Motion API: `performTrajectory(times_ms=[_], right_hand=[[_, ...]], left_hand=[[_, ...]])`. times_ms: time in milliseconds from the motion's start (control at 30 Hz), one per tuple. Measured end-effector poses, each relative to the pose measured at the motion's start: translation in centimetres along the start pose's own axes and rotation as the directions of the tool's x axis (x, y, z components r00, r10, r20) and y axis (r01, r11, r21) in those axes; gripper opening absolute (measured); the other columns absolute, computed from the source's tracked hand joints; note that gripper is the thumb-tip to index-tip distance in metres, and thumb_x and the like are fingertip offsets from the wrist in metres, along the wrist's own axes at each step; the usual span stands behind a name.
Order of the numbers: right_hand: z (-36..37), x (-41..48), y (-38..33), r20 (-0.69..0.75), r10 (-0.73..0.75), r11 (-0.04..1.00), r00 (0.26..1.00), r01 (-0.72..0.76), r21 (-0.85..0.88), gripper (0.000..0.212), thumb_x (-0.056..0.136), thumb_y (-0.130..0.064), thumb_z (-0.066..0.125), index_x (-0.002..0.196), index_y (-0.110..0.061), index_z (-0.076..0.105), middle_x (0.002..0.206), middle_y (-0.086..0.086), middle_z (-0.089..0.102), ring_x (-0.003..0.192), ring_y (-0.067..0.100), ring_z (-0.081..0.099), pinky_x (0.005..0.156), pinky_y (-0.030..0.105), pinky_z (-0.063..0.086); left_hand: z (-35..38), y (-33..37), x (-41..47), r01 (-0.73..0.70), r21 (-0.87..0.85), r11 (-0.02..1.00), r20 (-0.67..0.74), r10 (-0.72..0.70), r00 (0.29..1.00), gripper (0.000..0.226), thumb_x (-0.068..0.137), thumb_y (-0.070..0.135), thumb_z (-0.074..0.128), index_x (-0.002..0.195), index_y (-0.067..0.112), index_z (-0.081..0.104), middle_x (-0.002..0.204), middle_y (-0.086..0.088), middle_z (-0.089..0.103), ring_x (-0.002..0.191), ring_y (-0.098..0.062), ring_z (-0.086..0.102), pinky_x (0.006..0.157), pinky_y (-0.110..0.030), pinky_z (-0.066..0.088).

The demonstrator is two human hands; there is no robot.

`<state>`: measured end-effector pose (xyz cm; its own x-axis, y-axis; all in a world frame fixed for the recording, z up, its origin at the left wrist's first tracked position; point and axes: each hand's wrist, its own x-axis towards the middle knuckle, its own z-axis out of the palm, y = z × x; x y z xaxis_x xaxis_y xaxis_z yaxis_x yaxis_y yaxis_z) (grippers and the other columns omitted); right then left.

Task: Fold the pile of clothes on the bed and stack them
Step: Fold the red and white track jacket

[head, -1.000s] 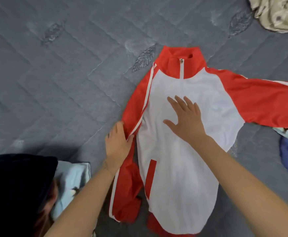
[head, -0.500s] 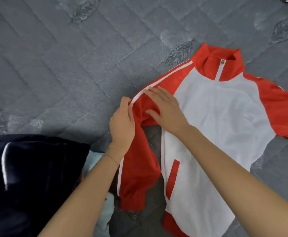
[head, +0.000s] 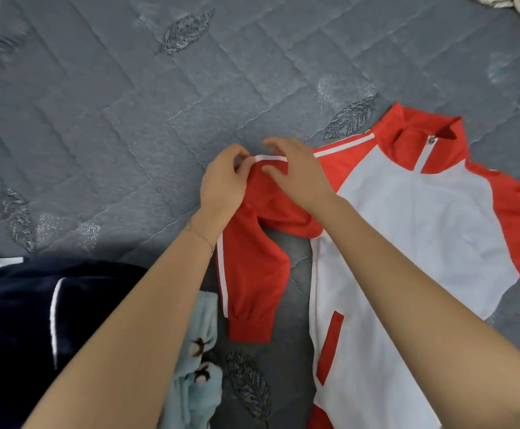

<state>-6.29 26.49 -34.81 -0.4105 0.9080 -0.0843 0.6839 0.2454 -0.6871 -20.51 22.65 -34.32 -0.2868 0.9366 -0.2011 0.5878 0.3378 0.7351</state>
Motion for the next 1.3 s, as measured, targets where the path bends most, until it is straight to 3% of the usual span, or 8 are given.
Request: performTrajectory(times_ms=[267, 533, 733, 900, 1033, 1133, 1233, 1300], right_hand=[[-0.7, 0.8, 0.3, 0.0, 0.13, 0.973, 0.991, -0.128, 0.193, 0.007, 0.087, -0.009, 0.064, 0.087, -0.002, 0.063, 0.082, 0.01, 0.064, 0.076, 0.019, 0.054, 0.069, 0.031, 0.038], [-2.3, 1.7, 1.1, -0.016, 0.198, 0.967, 0.98, -0.192, 0.164, 0.006, 0.087, -0.016, 0.067, 0.087, -0.01, 0.064, 0.082, 0.003, 0.063, 0.077, 0.017, 0.054, 0.067, 0.026, 0.036], [-1.2, 2.8, -1.5, 0.258, -0.034, 0.989, 0.966, 0.07, -0.131, 0.043, 0.079, -0.017, 0.071, 0.122, -0.016, 0.062, 0.121, 0.004, 0.064, 0.119, 0.026, 0.052, 0.107, 0.037, 0.032], [1.1, 3.2, -4.2, 0.284, 0.005, 0.993, 0.959, 0.028, -0.114, 0.072, 0.081, -0.051, 0.07, 0.141, -0.023, 0.044, 0.123, 0.0, 0.063, 0.121, 0.021, 0.053, 0.111, 0.042, 0.03], [3.0, 3.7, -5.6, 0.274, 0.158, 0.986, 0.949, -0.137, -0.096, 0.062, 0.086, -0.058, 0.06, 0.137, -0.024, 0.051, 0.114, -0.001, 0.068, 0.114, 0.019, 0.058, 0.104, 0.041, 0.038], [4.0, 3.8, -6.1, 0.27, 0.153, 0.988, 0.951, -0.142, -0.059, 0.029, 0.085, -0.048, 0.067, 0.097, -0.021, 0.073, 0.094, -0.006, 0.07, 0.094, 0.011, 0.061, 0.089, 0.033, 0.044], [4.6, 3.6, -6.6, 0.264, 0.193, 0.953, 0.945, -0.244, 0.177, 0.022, 0.078, -0.044, 0.076, 0.07, -0.026, 0.067, 0.069, -0.019, 0.062, 0.07, -0.006, 0.055, 0.068, 0.019, 0.04], [5.1, 3.5, -7.1, 0.255, 0.18, 0.96, 0.95, -0.226, 0.167, 0.024, 0.077, -0.046, 0.077, 0.071, -0.027, 0.063, 0.073, -0.019, 0.06, 0.075, -0.003, 0.055, 0.074, 0.022, 0.04]], left_hand=[[-1.9, 0.0, 2.2, 0.119, -0.056, 0.991, 0.355, -0.091, 0.931, 0.027, 0.087, 0.04, 0.069, 0.091, 0.015, 0.06, 0.085, 0.001, 0.062, 0.078, -0.012, 0.057, 0.074, -0.027, 0.045], [-5.0, -4.5, 0.3, 0.416, 0.246, 0.876, 0.772, -0.436, 0.462, 0.033, 0.094, 0.011, 0.062, 0.125, 0.011, 0.052, 0.13, -0.007, 0.059, 0.114, -0.021, 0.058, 0.104, -0.039, 0.045], [-6.6, -5.2, 1.4, 0.561, -0.092, 0.822, 0.701, -0.347, 0.624, 0.027, 0.103, 0.019, 0.044, 0.127, 0.031, 0.044, 0.114, 0.003, 0.062, 0.089, -0.013, 0.063, 0.088, -0.042, 0.048], [-9.5, -4.9, 3.1, 0.224, -0.042, 0.974, 0.594, -0.156, 0.789, 0.014, 0.103, 0.022, 0.045, 0.096, 0.032, 0.051, 0.091, 0.012, 0.058, 0.078, 0.0, 0.057, 0.061, -0.015, 0.046], [-12.7, -5.5, 4.0, 0.121, 0.085, 0.989, 0.629, -0.147, 0.763, 0.009, 0.101, 0.029, 0.049, 0.092, 0.031, 0.051, 0.088, 0.003, 0.06, 0.079, -0.01, 0.055, 0.069, -0.024, 0.043], [-15.5, -6.5, 4.1, 0.072, 0.193, 0.978, 0.679, -0.186, 0.71, 0.023, 0.087, 0.054, 0.057, 0.093, 0.032, 0.058, 0.085, 0.014, 0.066, 0.079, -0.003, 0.059, 0.071, -0.021, 0.043], [-18.2, -7.6, 3.9, 0.012, 0.412, 0.911, 0.741, -0.343, 0.577, 0.043, 0.069, 0.067, 0.064, 0.094, 0.032, 0.065, 0.089, 0.02, 0.07, 0.082, 0.005, 0.063, 0.074, -0.016, 0.044], [-18.8, -9.2, 3.9, -0.084, 0.564, 0.822, 0.69, -0.413, 0.595, 0.039, 0.073, 0.066, 0.065, 0.089, 0.031, 0.066, 0.089, 0.017, 0.07, 0.081, -0.001, 0.063, 0.071, -0.018, 0.044]])
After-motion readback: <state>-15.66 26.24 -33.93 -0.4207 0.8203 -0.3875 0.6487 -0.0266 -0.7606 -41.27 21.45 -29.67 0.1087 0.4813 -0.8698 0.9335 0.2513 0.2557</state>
